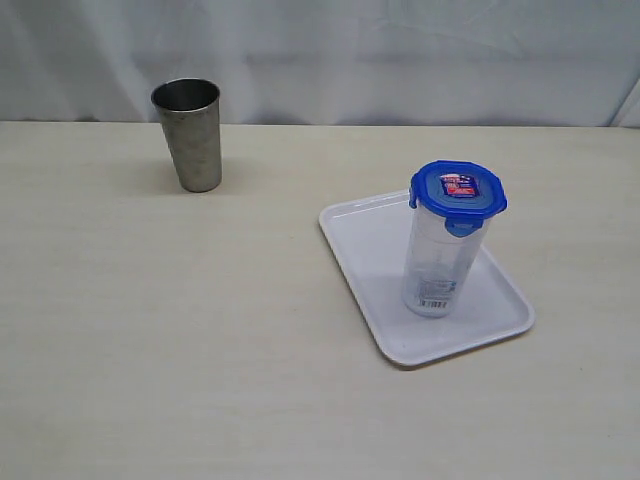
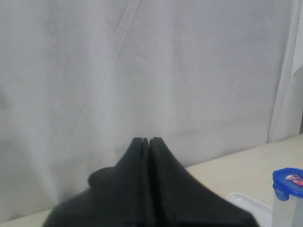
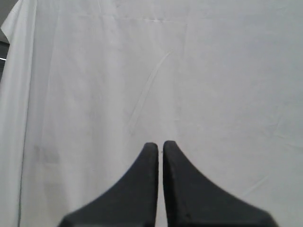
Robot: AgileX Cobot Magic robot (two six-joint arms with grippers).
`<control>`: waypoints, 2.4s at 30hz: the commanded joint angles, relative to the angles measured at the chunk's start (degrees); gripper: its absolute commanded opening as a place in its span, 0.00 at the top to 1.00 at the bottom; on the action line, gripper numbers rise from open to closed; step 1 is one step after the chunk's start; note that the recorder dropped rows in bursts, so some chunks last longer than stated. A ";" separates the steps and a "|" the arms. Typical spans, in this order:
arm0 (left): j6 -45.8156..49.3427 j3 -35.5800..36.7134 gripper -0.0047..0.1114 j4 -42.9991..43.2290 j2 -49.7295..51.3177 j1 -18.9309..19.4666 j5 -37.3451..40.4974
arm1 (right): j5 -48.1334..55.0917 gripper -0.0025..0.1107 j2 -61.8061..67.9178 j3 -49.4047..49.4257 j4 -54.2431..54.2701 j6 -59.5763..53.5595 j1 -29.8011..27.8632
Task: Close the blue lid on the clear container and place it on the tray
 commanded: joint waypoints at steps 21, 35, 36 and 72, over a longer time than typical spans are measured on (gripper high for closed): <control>-4.06 7.07 0.96 -0.12 -26.80 -0.01 -0.82 | 0.72 0.94 -4.14 7.04 1.54 1.33 0.01; -4.06 7.07 0.96 -0.12 -26.80 -0.01 -0.82 | 1.36 0.94 -4.14 7.04 1.54 1.32 0.01; -4.06 7.07 0.96 -0.12 -26.80 -0.01 -0.82 | 1.36 0.94 -4.14 7.04 1.54 1.32 0.01; 93.01 27.75 0.96 -94.76 -29.00 20.64 15.58 | 1.47 0.94 -4.14 7.04 1.54 1.32 0.01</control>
